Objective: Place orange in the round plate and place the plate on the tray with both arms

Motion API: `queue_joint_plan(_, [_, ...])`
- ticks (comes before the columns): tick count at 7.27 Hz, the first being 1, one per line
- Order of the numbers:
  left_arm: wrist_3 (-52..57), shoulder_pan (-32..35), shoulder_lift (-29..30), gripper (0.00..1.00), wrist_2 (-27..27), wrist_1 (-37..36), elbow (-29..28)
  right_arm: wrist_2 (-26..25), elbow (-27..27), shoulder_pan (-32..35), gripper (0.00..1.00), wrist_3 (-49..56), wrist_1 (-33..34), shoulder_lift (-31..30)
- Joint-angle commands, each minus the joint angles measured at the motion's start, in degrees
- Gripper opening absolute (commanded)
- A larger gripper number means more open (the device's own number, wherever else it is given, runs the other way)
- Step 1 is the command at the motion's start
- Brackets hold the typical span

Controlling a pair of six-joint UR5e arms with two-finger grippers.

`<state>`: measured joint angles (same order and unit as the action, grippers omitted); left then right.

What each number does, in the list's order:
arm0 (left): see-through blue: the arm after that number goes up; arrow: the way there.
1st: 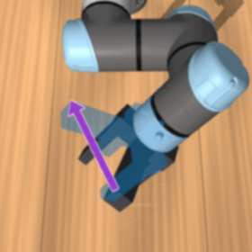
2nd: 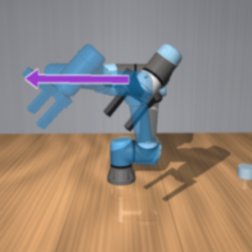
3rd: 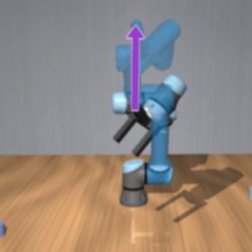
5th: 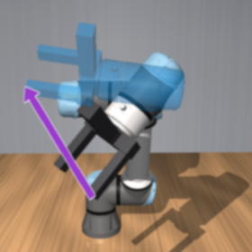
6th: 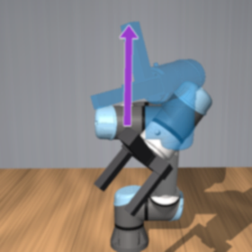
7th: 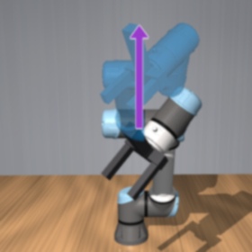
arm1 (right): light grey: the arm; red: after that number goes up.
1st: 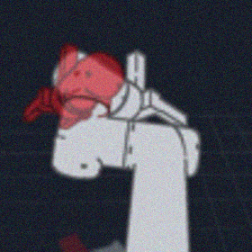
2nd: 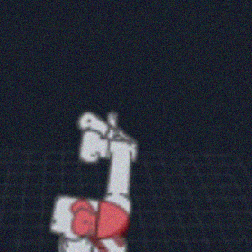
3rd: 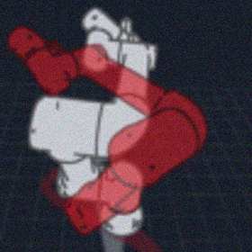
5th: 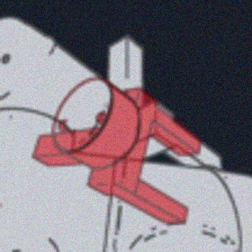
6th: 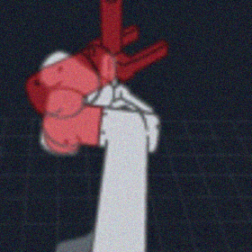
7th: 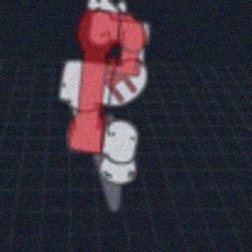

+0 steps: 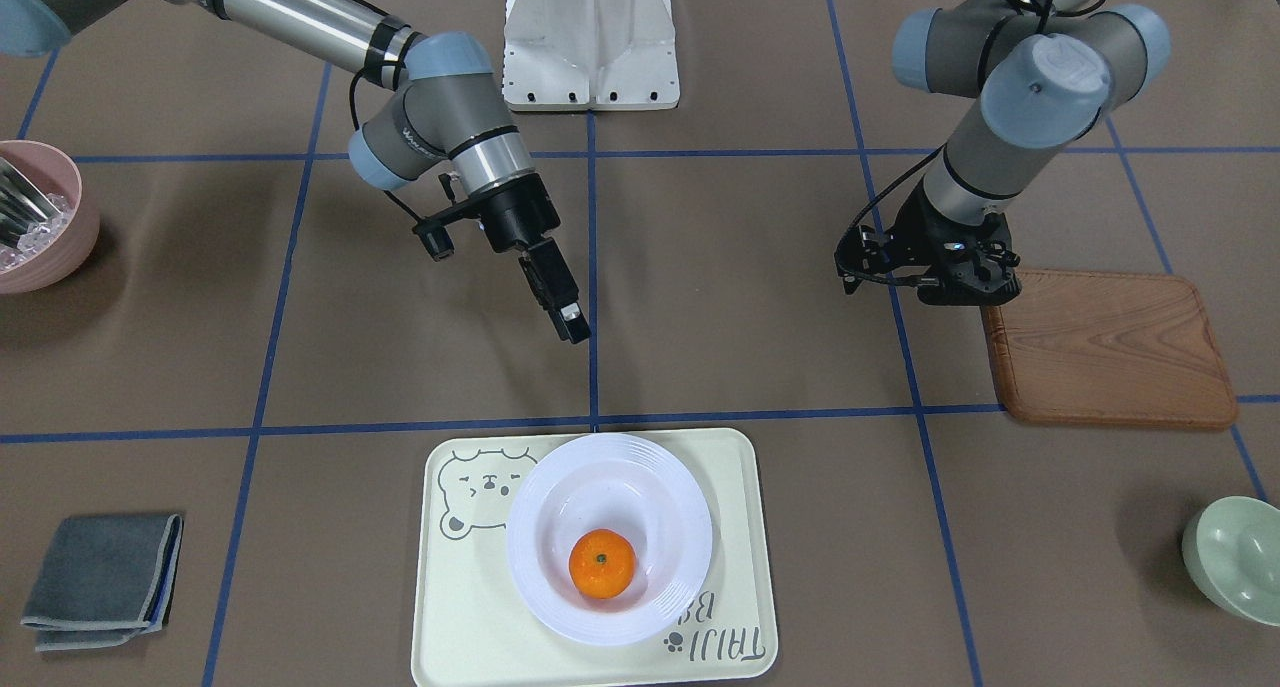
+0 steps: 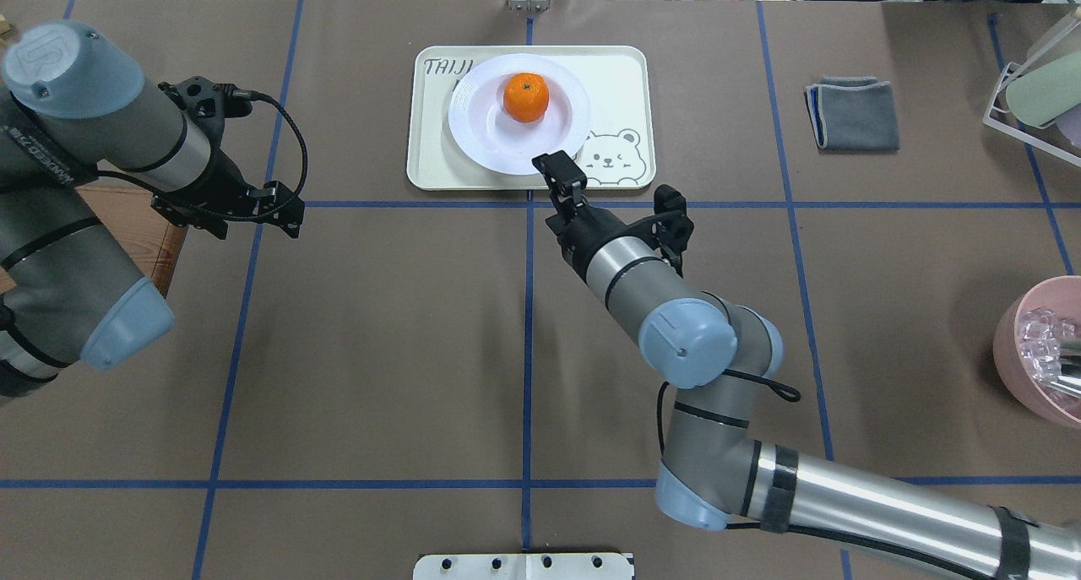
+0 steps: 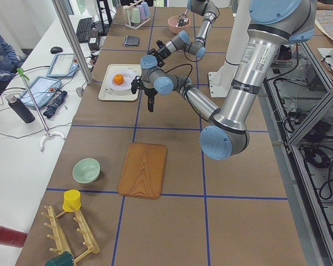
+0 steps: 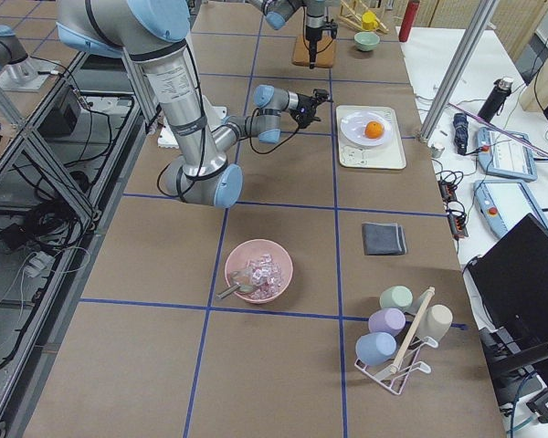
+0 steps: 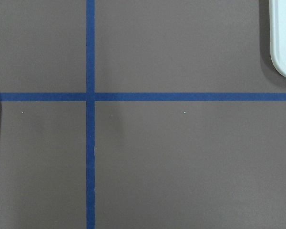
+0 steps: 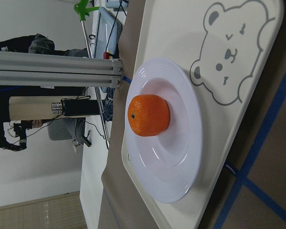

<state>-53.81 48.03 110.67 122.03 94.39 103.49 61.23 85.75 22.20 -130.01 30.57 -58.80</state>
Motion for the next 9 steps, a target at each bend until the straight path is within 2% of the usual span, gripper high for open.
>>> queue_joint_plan(1, [0.5, 0.0, -0.1, 0.98, 0.0, 0.0, 0.0, 12.1, 7.4, 2.5, 1.00, 18.5, 0.2, -8.9])
queue_joint_plan(2, [0.6, 0.1, 0.0, 0.98, 0.0, 0.1, 0.0, 18.3, 7.5, 5.5, 1.00, 26.3, 0.3, -11.4])
queue_joint_plan(3, [0.9, 1.0, 0.0, 0.98, 0.0, 0.1, 0.1, 27.7, 7.4, 11.0, 1.00, 32.6, 0.5, -13.1])
queue_joint_plan(4, [4.7, 2.1, -0.2, 0.98, 0.1, 0.0, 0.0, 39.5, 6.8, 18.2, 1.00, 39.7, 0.6, -14.7])
queue_joint_plan(5, [8.4, 4.0, -1.3, 0.98, 0.3, -0.1, 0.0, 50.5, 5.6, 25.2, 1.00, 49.8, 4.5, -15.3])
queue_joint_plan(6, [13.6, 6.6, -3.3, 0.98, 0.6, -0.2, 0.0, 57.7, 5.5, 30.0, 1.00, 64.8, 13.4, -15.9])
queue_joint_plan(7, [21.4, 10.1, -5.8, 0.98, 0.6, -0.6, 0.0, 60.0, 5.6, 33.2, 1.00, 78.3, 20.0, -17.3])
queue_joint_plan(9, [32.7, 15.9, -9.9, 0.98, 0.8, -0.8, -0.7, 66.7, 5.6, 41.5, 1.00, 98.7, 33.6, -17.9])
